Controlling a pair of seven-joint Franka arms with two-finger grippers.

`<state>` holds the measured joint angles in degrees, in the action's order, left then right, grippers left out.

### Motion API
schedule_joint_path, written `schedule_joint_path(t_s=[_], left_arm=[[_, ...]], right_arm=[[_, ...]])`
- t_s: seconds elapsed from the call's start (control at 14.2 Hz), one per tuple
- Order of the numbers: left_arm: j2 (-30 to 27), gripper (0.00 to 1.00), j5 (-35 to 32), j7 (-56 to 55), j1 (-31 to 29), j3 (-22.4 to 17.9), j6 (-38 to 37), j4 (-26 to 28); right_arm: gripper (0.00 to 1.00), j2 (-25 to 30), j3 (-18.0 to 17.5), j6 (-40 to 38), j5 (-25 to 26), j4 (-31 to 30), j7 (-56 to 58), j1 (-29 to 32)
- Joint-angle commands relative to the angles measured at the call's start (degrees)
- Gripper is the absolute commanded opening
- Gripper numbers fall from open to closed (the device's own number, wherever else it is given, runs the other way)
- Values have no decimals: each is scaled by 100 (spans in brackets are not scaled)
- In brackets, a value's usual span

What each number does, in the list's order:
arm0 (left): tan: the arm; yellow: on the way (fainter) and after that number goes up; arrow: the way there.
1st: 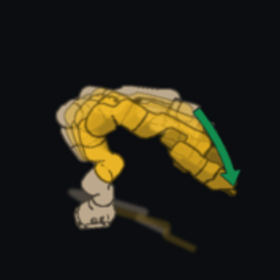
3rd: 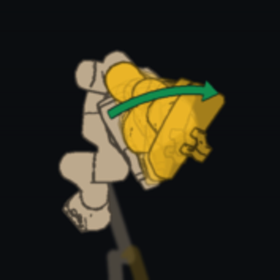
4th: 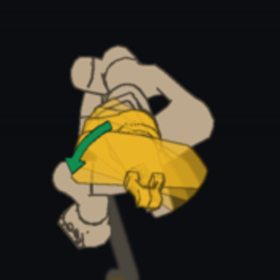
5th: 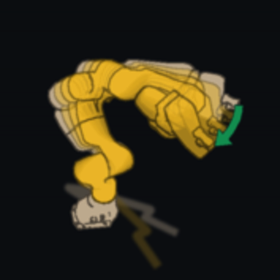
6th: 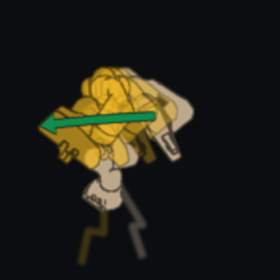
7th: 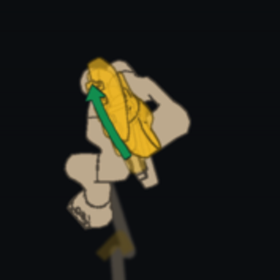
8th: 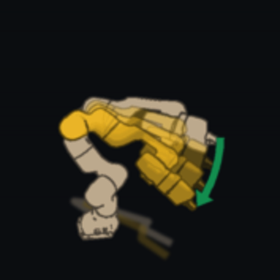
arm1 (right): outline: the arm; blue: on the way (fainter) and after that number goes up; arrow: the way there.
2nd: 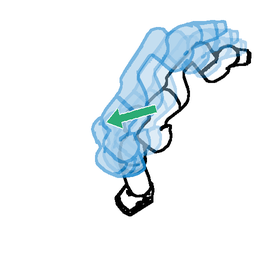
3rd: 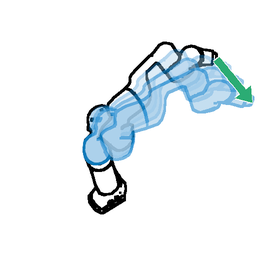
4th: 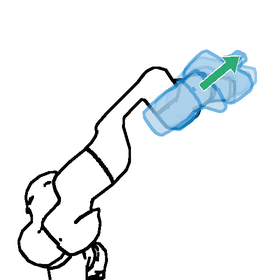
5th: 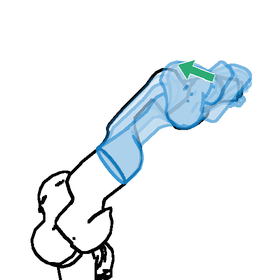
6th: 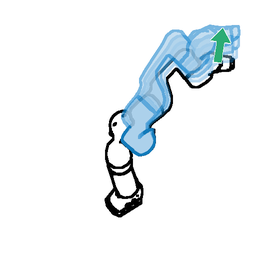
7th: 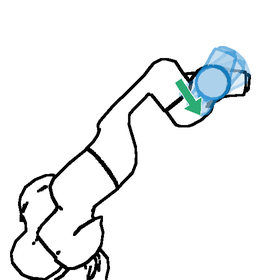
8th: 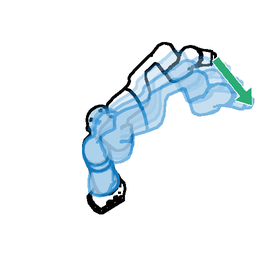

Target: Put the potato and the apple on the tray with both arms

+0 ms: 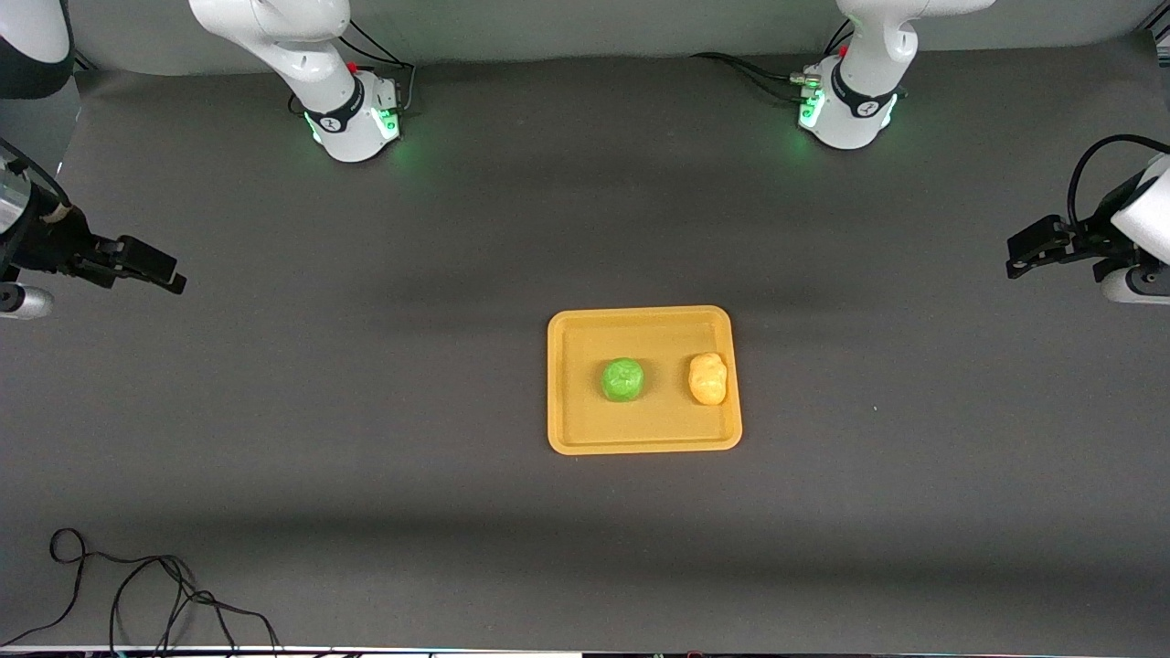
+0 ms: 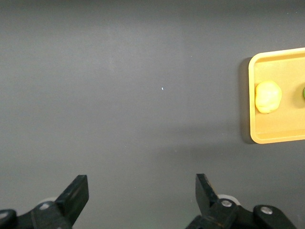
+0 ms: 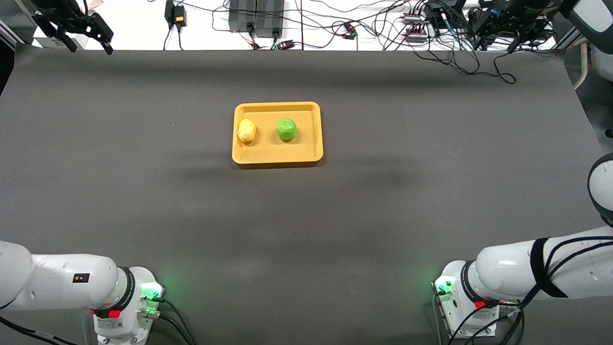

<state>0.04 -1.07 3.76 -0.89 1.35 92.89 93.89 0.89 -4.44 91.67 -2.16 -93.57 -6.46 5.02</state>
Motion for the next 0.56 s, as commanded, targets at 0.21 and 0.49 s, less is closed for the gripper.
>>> schedule_joint_path(t_s=[0.21,0.49], left_arm=[[4,100,-16,90,45,-38,-78,-126],[13,100,-16,90,45,-38,-69,-117]], right_arm=[[100,262,-13,-149,-83,-13,171,-1],[100,298,-22,-378,-92,84,224,-1]])
